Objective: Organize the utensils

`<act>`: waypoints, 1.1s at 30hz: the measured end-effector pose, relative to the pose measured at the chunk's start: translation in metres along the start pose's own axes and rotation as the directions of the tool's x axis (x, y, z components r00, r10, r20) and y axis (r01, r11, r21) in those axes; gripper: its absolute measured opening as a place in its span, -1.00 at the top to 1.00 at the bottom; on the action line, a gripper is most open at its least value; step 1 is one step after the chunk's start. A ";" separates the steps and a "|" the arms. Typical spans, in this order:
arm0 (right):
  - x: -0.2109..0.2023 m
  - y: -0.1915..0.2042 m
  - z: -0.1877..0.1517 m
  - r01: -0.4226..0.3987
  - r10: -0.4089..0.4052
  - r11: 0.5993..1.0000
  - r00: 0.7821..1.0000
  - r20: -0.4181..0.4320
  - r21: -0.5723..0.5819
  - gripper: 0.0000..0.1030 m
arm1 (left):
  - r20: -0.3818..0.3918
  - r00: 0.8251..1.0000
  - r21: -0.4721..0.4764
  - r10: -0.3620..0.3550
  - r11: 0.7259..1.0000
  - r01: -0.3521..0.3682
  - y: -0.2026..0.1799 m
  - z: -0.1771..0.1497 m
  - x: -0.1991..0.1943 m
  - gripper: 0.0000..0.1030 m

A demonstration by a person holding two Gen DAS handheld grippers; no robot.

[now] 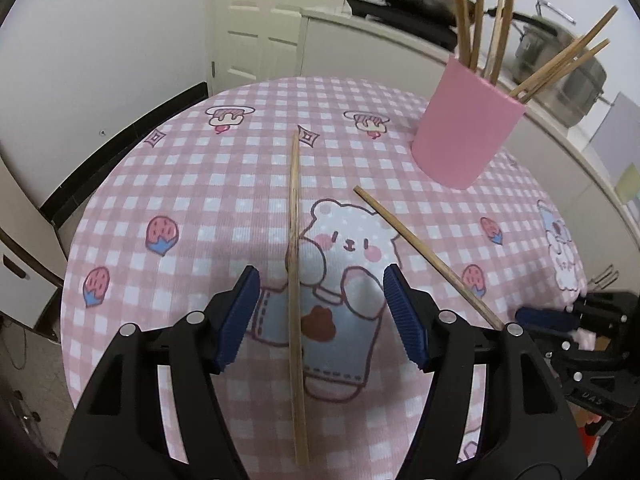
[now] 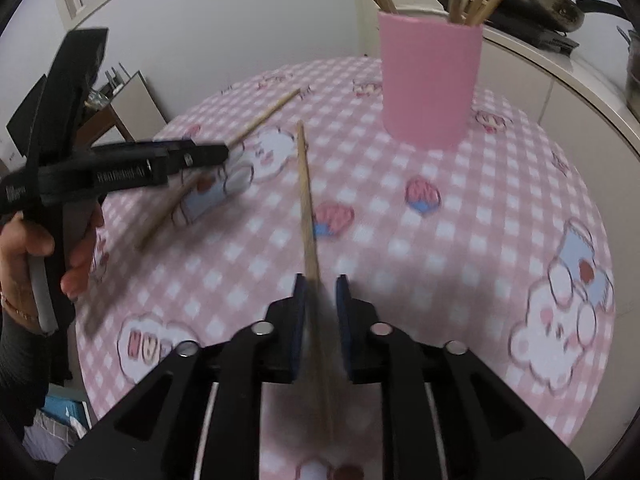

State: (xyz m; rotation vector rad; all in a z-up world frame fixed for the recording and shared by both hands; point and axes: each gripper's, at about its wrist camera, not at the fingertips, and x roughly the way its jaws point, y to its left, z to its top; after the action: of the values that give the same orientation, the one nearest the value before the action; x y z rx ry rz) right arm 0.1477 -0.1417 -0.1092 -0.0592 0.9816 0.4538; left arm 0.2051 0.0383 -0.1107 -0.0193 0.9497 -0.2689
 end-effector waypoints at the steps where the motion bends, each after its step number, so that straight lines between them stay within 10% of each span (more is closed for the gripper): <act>1: 0.004 -0.001 0.006 0.005 -0.005 1.000 1.000 0.002 0.001 0.59 | -0.007 1.000 0.004 0.006 1.000 -0.006 0.000 0.002 0.003 -0.24; 21: 0.067 0.016 0.073 0.044 -0.063 0.985 0.992 -0.111 -0.165 0.60 | -0.132 0.988 0.045 0.076 0.997 -0.071 0.014 0.058 0.059 -0.20; 29: 0.069 0.009 0.076 0.054 -0.070 0.988 0.992 -0.103 -0.148 0.89 | -0.114 0.990 0.054 0.078 0.996 -0.073 0.011 0.063 0.061 0.86; 33: 0.065 0.011 0.072 0.062 -0.074 0.987 0.994 -0.076 -0.148 0.90 | -0.076 0.996 0.023 0.043 0.999 -0.042 0.016 0.057 0.050 0.88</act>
State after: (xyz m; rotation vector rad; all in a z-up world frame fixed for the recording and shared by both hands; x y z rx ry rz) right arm 0.2312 -0.0915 -0.1197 -0.2437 1.0220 0.4626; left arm 0.2818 0.0366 -0.1195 0.0311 1.0224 -0.2419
